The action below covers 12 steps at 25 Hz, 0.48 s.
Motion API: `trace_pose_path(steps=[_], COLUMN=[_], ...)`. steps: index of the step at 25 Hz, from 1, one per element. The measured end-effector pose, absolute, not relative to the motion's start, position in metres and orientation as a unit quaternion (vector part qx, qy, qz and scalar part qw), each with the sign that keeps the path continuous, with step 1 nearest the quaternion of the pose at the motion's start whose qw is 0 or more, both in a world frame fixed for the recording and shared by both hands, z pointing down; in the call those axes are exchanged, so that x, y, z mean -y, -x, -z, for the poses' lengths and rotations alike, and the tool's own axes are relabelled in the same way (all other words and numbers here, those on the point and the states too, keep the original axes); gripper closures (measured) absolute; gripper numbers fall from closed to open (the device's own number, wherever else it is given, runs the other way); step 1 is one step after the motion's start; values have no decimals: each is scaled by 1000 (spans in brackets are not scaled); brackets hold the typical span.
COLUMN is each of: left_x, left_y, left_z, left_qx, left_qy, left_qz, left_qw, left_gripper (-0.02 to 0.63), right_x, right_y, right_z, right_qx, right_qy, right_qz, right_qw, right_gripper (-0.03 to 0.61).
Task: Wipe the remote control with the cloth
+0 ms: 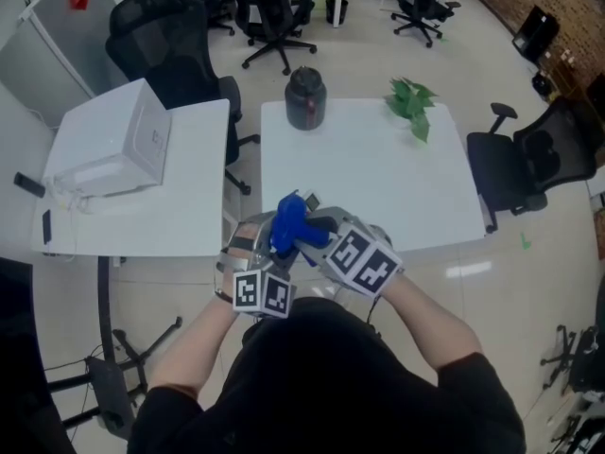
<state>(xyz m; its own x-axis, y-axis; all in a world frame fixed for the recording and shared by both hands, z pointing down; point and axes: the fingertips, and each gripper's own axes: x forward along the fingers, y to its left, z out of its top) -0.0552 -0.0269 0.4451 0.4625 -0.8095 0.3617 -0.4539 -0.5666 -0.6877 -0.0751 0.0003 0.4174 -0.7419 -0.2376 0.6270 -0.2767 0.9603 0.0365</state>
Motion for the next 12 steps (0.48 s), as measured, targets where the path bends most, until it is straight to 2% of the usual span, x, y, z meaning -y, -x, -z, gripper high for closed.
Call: trace_pose_path(steps=[12], left_x=[16], left_y=[52], left_z=[-437], left_qx=[-369], left_qy=[834], left_qz=[316], left_qw=[259], left_gripper=[407], right_x=[69], right_y=[24], right_z=[-425], right_qx=[907], right_qy=[-250], right_qz=[-40], right_qw=[336], right_gripper=[456])
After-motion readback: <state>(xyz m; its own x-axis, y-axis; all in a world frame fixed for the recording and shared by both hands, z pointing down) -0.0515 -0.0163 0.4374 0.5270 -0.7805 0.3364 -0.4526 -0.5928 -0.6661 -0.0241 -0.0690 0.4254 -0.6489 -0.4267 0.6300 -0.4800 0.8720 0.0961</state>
